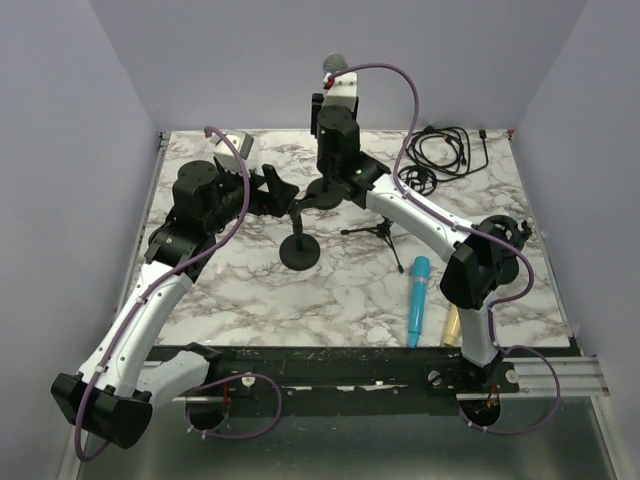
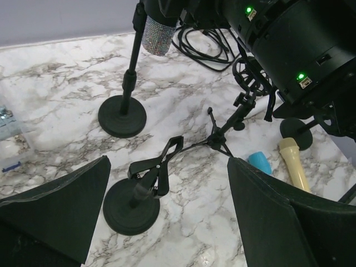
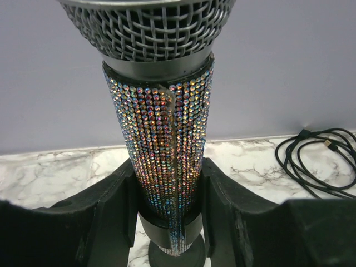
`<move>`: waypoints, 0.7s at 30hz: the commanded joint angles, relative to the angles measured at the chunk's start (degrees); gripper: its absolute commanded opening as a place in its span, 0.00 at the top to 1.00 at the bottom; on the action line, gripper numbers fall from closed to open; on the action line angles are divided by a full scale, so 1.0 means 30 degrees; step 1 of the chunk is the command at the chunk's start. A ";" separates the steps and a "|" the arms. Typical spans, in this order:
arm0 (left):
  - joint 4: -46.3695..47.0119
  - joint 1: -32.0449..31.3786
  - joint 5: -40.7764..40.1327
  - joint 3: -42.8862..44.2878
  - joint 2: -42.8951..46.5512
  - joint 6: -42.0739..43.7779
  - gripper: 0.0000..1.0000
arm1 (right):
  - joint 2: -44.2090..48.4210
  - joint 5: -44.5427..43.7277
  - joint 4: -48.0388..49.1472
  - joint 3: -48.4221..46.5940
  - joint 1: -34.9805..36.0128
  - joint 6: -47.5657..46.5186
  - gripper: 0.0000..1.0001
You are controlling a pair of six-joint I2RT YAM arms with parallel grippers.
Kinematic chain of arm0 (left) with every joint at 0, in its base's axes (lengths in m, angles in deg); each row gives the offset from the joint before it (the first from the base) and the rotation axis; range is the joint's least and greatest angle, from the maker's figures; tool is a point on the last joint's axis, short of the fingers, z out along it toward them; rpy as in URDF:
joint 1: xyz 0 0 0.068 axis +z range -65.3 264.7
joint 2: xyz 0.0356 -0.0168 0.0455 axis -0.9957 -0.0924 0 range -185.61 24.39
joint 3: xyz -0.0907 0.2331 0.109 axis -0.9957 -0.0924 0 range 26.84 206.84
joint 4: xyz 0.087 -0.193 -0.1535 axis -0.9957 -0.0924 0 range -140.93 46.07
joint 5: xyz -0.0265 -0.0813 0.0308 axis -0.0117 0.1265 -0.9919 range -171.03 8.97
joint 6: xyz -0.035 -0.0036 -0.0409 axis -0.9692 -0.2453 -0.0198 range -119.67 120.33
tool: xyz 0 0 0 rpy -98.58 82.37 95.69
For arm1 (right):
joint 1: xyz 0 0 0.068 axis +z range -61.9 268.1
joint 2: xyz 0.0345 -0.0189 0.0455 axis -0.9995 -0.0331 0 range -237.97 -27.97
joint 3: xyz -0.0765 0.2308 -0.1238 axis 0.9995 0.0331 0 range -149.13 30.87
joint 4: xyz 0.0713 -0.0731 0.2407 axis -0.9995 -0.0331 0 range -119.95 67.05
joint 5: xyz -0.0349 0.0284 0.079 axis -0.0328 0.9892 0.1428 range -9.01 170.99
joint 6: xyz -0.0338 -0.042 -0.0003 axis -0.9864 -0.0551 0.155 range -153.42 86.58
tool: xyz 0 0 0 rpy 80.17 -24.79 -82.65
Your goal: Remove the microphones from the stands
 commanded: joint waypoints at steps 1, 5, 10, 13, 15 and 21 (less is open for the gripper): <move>0.1865 0.0142 0.1778 -0.0903 -0.0492 -0.1145 0.11 | -0.0191 0.1022 0.1217 -0.0369 0.0131 -0.1758 0.75; 0.3205 0.0135 0.2873 -0.1576 -0.0844 -0.1934 0.11 | 0.0327 0.3028 0.1183 0.0759 0.0057 -0.2376 0.92; 0.4293 0.0178 0.3116 -0.2054 -0.0795 -0.1720 0.11 | 0.1289 0.6667 0.0884 0.2191 -0.0415 -0.2311 0.99; 0.4989 0.0433 0.3130 -0.2206 -0.0714 -0.1536 0.11 | 0.1820 0.9909 0.0119 0.2524 -0.0943 -0.2054 0.99; 0.5262 0.0750 0.2987 -0.2269 -0.0687 -0.2146 0.11 | 0.2131 1.1804 -0.0416 0.2724 -0.1367 -0.1850 0.99; 0.9306 0.2060 0.3743 -0.3585 -0.0666 -0.4940 0.09 | 0.2929 1.7499 -0.1527 0.3235 -0.2893 -0.0947 0.99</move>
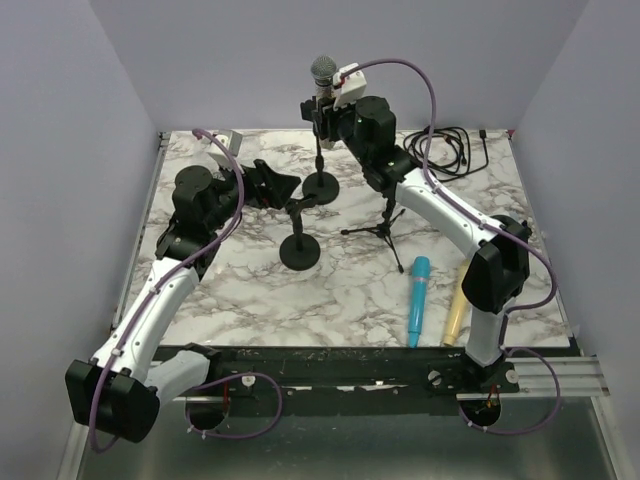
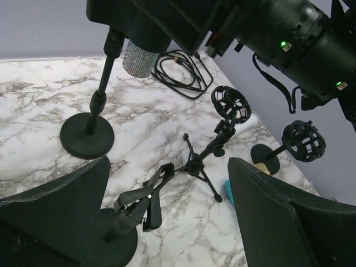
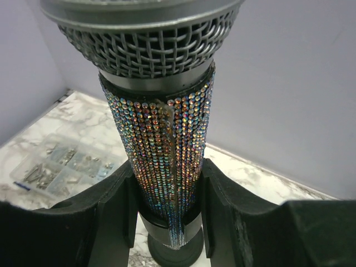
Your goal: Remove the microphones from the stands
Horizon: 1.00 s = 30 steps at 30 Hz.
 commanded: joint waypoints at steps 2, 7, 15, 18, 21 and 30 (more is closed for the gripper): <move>0.4250 0.1508 0.1865 -0.0619 -0.0540 -0.2892 0.09 | 0.0639 0.7352 -0.2456 -0.0109 -0.1286 0.1090 1.00; 0.6813 0.3121 0.5499 0.1897 -0.3215 -0.4391 0.11 | 0.0406 1.0826 -0.4048 -0.0802 -0.2468 0.1998 0.99; 0.5417 0.3264 1.0031 0.8610 -0.9773 -0.1252 0.10 | -0.0898 1.4147 -0.4756 -0.2399 -0.3548 0.2469 0.99; 0.6127 0.3352 1.0383 0.9242 -1.0767 0.0127 0.10 | -0.1418 1.4845 -0.5238 -0.3191 -0.3699 0.2382 0.99; 0.7460 0.3630 1.1299 0.9279 -1.1327 0.1186 0.10 | -0.1948 1.5288 -0.5840 -0.3917 -0.3729 0.2119 1.00; 0.5861 0.4366 1.3471 1.1921 -1.4050 0.4500 0.07 | -0.2947 1.5851 -0.6642 -0.4843 -0.3780 0.1363 0.99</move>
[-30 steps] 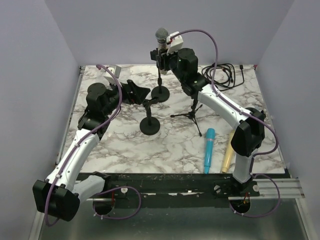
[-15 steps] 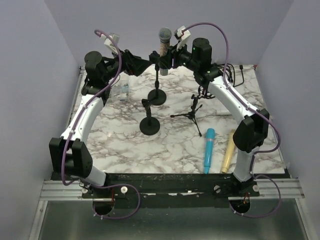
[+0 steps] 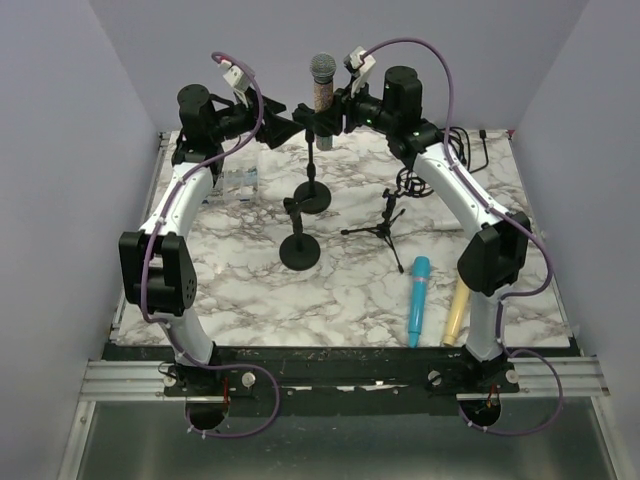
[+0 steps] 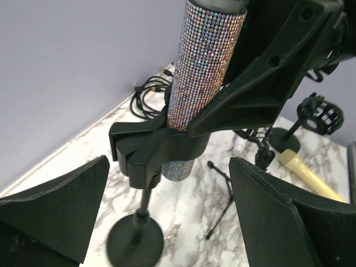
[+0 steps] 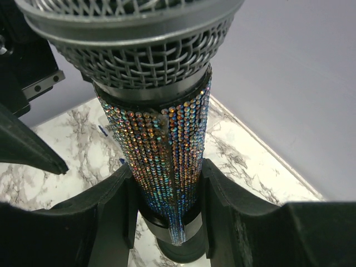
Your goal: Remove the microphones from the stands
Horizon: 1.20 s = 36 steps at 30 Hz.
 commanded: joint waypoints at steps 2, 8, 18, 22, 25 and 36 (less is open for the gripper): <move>-0.0291 0.0403 0.2638 0.1736 -0.1509 0.3049 0.07 | -0.1186 0.1624 -0.2717 -0.0984 0.0064 0.0330 0.99; -0.0661 0.0690 0.4498 0.4933 -0.3939 0.3173 0.07 | -0.1811 0.2026 -0.3321 -0.2154 0.0073 -0.0240 0.99; 0.6660 0.0712 0.7675 0.7962 -0.7474 -0.3294 0.09 | -0.2327 0.1931 -0.3781 -0.2842 0.0044 -0.0526 0.99; 1.0391 0.0695 0.8187 0.9539 -0.8969 -0.7110 0.11 | -0.2500 0.1961 -0.3778 -0.2930 0.0000 -0.0402 0.99; 1.0389 0.0718 0.8304 0.9966 -0.9421 -0.7263 0.13 | -0.2457 0.1868 -0.3753 -0.2791 0.0000 -0.0415 0.99; 1.0382 0.0519 0.8222 0.8943 -0.9093 -0.6878 0.25 | -0.2310 0.1324 -0.3086 -0.2273 -0.0029 0.0070 0.99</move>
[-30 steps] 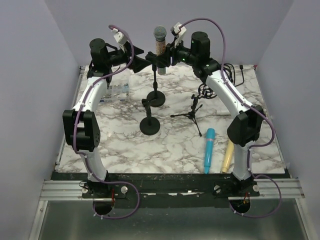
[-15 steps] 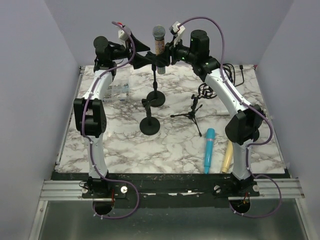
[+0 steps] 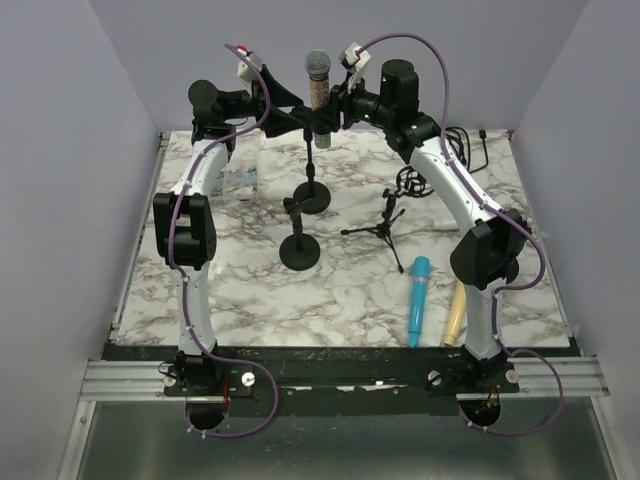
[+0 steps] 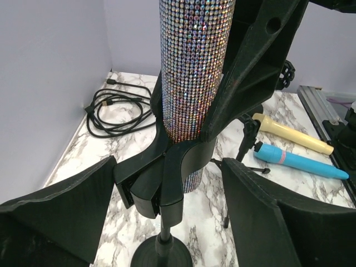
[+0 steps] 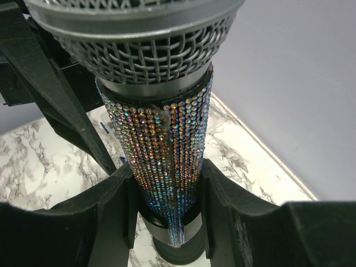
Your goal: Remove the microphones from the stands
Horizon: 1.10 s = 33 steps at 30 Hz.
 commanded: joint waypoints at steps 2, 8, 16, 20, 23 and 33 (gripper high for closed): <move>-0.0307 -0.0162 0.0196 -0.0545 0.0554 0.1120 0.30 | -0.0557 -0.0136 -0.0934 0.0903 0.0069 0.0754 0.99; -0.2071 -0.0431 -0.0920 -0.2267 0.1697 0.3475 0.43 | 0.0201 -0.1755 0.0343 0.2201 0.0065 0.2117 0.69; -0.2813 -0.0808 -0.1878 -0.4213 0.2951 0.5056 0.56 | 0.1350 -0.3285 0.2054 0.3442 0.0066 0.3396 0.24; -0.2775 -0.0946 -0.1744 -0.4506 0.3203 0.5062 0.48 | 0.1458 -0.3761 0.2073 0.3158 0.0062 0.3507 0.15; -0.2747 -0.0963 -0.1817 -0.4606 0.3335 0.5064 0.31 | 0.1425 -0.4335 0.2107 0.3021 0.0091 0.3456 0.14; -0.4007 -0.1052 -0.1692 -0.1702 0.1877 0.4745 0.08 | 0.1338 -0.4886 0.1838 0.1832 0.0343 0.3303 0.11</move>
